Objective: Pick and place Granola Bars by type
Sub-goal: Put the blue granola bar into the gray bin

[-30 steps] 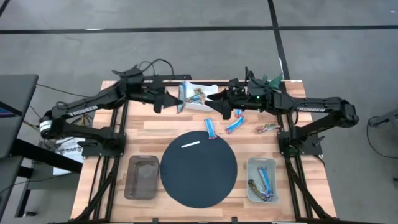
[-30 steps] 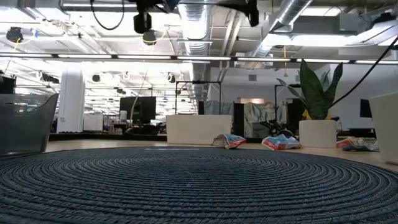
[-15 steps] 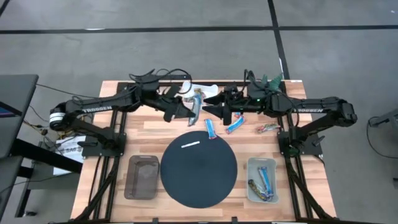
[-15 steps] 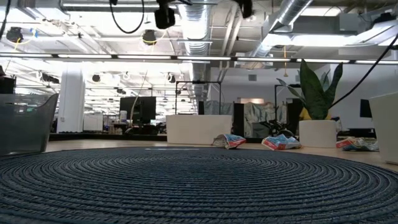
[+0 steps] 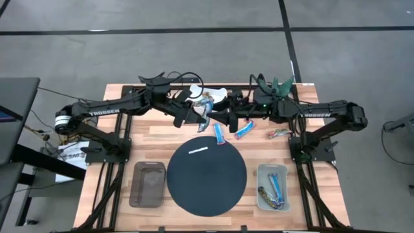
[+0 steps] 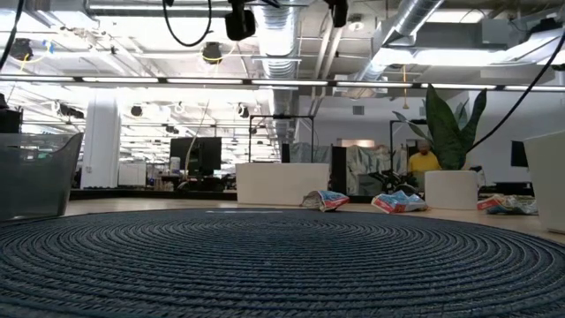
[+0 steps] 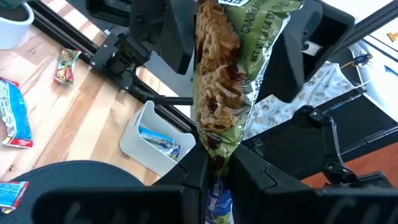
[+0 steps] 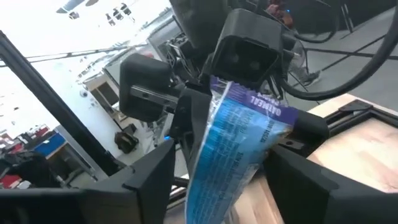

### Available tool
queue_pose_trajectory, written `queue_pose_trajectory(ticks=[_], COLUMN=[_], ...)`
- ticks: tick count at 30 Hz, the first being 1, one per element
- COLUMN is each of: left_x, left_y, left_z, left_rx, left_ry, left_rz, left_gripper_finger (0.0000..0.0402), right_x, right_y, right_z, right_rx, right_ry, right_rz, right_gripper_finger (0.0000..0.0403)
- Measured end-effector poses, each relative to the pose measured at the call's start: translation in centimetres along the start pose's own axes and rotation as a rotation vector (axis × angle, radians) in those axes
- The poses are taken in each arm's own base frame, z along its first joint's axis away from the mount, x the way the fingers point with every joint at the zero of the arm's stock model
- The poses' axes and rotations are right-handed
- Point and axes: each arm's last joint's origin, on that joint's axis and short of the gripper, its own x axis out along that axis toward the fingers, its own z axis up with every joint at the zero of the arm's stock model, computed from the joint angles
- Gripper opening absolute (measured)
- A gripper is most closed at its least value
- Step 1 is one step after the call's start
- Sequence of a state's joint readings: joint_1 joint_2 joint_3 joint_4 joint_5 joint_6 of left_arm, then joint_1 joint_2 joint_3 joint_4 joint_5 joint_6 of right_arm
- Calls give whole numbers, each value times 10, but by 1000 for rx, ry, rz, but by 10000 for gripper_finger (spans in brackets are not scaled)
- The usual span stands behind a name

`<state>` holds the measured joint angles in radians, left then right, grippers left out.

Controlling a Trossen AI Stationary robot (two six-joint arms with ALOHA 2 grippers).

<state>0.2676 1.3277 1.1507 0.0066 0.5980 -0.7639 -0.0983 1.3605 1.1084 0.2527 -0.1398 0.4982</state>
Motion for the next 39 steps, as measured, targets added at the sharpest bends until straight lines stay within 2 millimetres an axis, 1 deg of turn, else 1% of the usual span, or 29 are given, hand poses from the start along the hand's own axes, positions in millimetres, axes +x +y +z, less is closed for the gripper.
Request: queue_pose_trajectory(ticks=[3, 9, 11, 14, 16, 18, 24, 28, 31, 34, 36, 39], left_x=[0, 0, 0, 0, 0, 0, -1, -10, -21, -37, -49, -67], left_y=[0, -1, -1, -1, -1, -1, 0, -4, -7, -11, -15, -21], left_z=[0, 1, 1, 1, 1, 1, 2, 5, 8, 7, 5, 0], left_rx=[1, 7, 8, 19, 37, 44, 31, 58, 77, 96, 107, 132], left_ry=[0, -6, -6, -9, -15, -16, -18, -51, -90, -114, -122, -139], left_rz=[-1, -9, -8, -5, -2, -2, 2, 17, 63, 129, 193, 282], left_gripper_finger=[37, 37, 37, 37, 44, 61, 152, 207, 232, 243, 245, 245], right_x=[0, 0, 0, 0, 0, 0, -2, -11, -24, -44, -60, -84], right_y=[0, 1, 1, 1, 1, 1, 1, 5, 11, 20, 27, 39], right_z=[0, 2, 2, 2, 2, 2, 3, 7, 12, 13, 10, -2], right_rx=[-2, -8, -13, -14, -15, -16, -18, -36, -33, 5, 66, 188], right_ry=[1, -24, -24, -24, -24, -25, -14, 3, 21, 86, 169, 327], right_rz=[-1, 6, 5, 5, 6, 6, 6, 12, 11, -7, -28, -64], right_gripper_finger=[187, 87, 64, 42, 36, 34, 36, 29, 27, 29, 30, 29])
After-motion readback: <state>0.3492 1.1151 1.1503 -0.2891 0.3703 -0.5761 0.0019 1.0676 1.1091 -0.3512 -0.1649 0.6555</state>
